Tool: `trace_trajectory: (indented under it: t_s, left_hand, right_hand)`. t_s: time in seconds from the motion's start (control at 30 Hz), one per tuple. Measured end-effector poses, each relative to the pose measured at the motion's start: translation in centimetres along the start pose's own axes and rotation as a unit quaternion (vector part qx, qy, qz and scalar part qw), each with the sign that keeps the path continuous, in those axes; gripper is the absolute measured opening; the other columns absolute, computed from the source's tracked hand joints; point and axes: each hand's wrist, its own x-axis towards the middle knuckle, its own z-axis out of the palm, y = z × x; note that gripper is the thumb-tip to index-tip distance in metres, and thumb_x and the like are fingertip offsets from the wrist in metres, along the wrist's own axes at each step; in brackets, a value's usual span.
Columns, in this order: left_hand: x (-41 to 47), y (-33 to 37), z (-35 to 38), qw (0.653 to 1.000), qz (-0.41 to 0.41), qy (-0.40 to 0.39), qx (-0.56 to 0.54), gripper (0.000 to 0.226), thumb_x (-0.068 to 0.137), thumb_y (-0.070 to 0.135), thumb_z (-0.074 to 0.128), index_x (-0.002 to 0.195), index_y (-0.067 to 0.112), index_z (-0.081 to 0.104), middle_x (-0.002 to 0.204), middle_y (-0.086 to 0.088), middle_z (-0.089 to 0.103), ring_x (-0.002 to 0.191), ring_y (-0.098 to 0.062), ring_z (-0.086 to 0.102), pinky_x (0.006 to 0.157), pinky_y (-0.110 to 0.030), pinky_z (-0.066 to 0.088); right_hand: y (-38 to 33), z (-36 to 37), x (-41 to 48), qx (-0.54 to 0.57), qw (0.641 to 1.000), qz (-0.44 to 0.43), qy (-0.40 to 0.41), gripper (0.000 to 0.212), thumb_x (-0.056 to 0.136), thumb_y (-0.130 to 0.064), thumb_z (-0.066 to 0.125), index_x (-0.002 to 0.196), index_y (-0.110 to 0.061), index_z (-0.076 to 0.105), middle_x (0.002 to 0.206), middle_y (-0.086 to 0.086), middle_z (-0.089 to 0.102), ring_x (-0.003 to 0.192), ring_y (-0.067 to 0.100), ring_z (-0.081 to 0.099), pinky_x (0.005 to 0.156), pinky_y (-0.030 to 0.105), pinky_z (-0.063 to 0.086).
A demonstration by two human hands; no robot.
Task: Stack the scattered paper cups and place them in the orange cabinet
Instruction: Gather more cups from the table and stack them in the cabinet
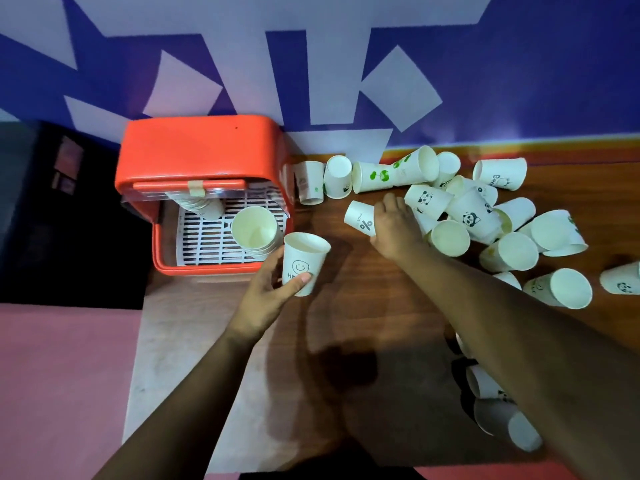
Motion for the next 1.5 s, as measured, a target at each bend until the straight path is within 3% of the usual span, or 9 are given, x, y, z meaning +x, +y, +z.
trace_trajectory:
  t_s: [0.2, 0.3, 0.47, 0.63, 0.73, 0.83, 1.0, 1.23, 1.5]
  left_hand:
    - [-1.5, 0.4, -1.0, 1.000, -0.003, 0.011, -0.029, 0.044, 0.093, 0.010, 0.069, 0.135, 0.014, 0.058, 0.128, -0.009, 0.068, 0.116, -0.018, 0.063, 0.096, -0.030, 0.053]
    - [-2.3, 0.8, -2.3, 0.999, -0.004, 0.008, -0.046, 0.045, 0.089, 0.015, 0.071, 0.132, 0.013, 0.059, 0.127, -0.010, 0.068, 0.114, -0.015, 0.064, 0.093, -0.028, 0.053]
    - [-4.2, 1.5, -4.5, 0.998, 0.001, -0.014, -0.054, 0.047, 0.089, 0.010, 0.071, 0.134, 0.009, 0.058, 0.127, -0.011, 0.069, 0.114, -0.015, 0.064, 0.091, -0.025, 0.053]
    - [-5.8, 2.2, -7.6, 0.997, 0.014, -0.003, -0.074, 0.048, 0.088, 0.016, 0.073, 0.134, 0.013, 0.059, 0.130, -0.009, 0.068, 0.119, -0.017, 0.063, 0.096, -0.029, 0.053]
    - [-6.5, 2.4, -9.9, 0.996, 0.021, 0.026, -0.087, 0.052, 0.085, 0.020, 0.076, 0.133, 0.010, 0.058, 0.131, -0.012, 0.066, 0.121, -0.020, 0.061, 0.100, -0.033, 0.052]
    - [-6.8, 2.6, -11.8, 0.993, 0.031, 0.056, -0.100, 0.043, 0.090, 0.006, 0.068, 0.131, 0.005, 0.055, 0.123, -0.006, 0.069, 0.117, -0.016, 0.061, 0.092, -0.025, 0.054]
    - [-7.3, 2.7, -14.4, 0.989, 0.041, 0.070, -0.123, 0.050, 0.085, 0.015, 0.068, 0.132, 0.005, 0.054, 0.126, -0.006, 0.068, 0.120, -0.018, 0.060, 0.099, -0.028, 0.052]
    - [-8.1, 1.9, -16.4, 0.988, 0.026, 0.086, -0.123, 0.065, 0.078, 0.029, 0.080, 0.131, 0.004, 0.053, 0.119, -0.002, 0.071, 0.114, -0.014, 0.064, 0.092, -0.026, 0.054]
    - [-7.3, 2.1, -17.2, 0.991, 0.026, 0.081, -0.107, 0.059, 0.083, 0.026, 0.078, 0.133, 0.008, 0.053, 0.123, -0.004, 0.070, 0.118, -0.017, 0.063, 0.097, -0.031, 0.052]
  right_hand:
    - [-1.2, -1.0, -2.1, 0.021, 1.000, -0.019, -0.005, 0.061, 0.062, -0.024, 0.077, 0.115, -0.008, 0.051, 0.112, 0.015, 0.053, 0.103, 0.035, 0.052, 0.090, 0.044, 0.041]
    - [-2.7, -2.9, -4.2, 0.146, 0.989, 0.011, -0.007, 0.061, 0.065, -0.026, 0.075, 0.118, -0.008, 0.049, 0.113, 0.013, 0.050, 0.099, 0.036, 0.053, 0.084, 0.042, 0.041]
    - [-6.1, -7.0, -8.3, 0.384, 0.920, 0.072, 0.016, 0.062, 0.074, -0.028, 0.074, 0.129, -0.022, 0.046, 0.123, 0.001, 0.042, 0.102, 0.014, 0.047, 0.086, 0.028, 0.039]
    - [-10.0, -9.8, -10.0, 0.500, 0.862, 0.082, 0.023, 0.069, 0.062, -0.049, 0.074, 0.120, -0.039, 0.037, 0.122, -0.002, 0.056, 0.107, 0.016, 0.061, 0.093, 0.043, 0.054]
    - [-12.1, -11.7, -9.7, 0.525, 0.846, 0.072, 0.055, 0.065, 0.065, -0.043, 0.079, 0.116, -0.034, 0.041, 0.111, -0.009, 0.061, 0.101, 0.011, 0.065, 0.090, 0.041, 0.056]
    - [-14.1, -12.9, -9.1, 0.513, 0.853, 0.045, 0.083, 0.064, 0.069, -0.041, 0.082, 0.120, -0.035, 0.045, 0.118, -0.010, 0.060, 0.109, 0.009, 0.061, 0.094, 0.038, 0.054]
    - [-17.2, -12.9, -7.7, 0.400, 0.910, 0.017, 0.106, 0.074, 0.071, -0.040, 0.085, 0.132, -0.019, 0.049, 0.131, 0.001, 0.053, 0.121, 0.017, 0.050, 0.100, 0.028, 0.043]
    - [-20.4, -11.3, -6.3, 0.262, 0.961, -0.013, 0.085, 0.080, 0.071, -0.040, 0.084, 0.135, -0.013, 0.044, 0.135, 0.006, 0.053, 0.126, 0.028, 0.045, 0.106, 0.035, 0.037]
    - [-21.8, -8.7, -5.7, 0.271, 0.961, 0.030, 0.048, 0.092, 0.069, -0.039, 0.086, 0.143, -0.015, 0.037, 0.145, 0.005, 0.048, 0.134, 0.029, 0.040, 0.112, 0.037, 0.033]
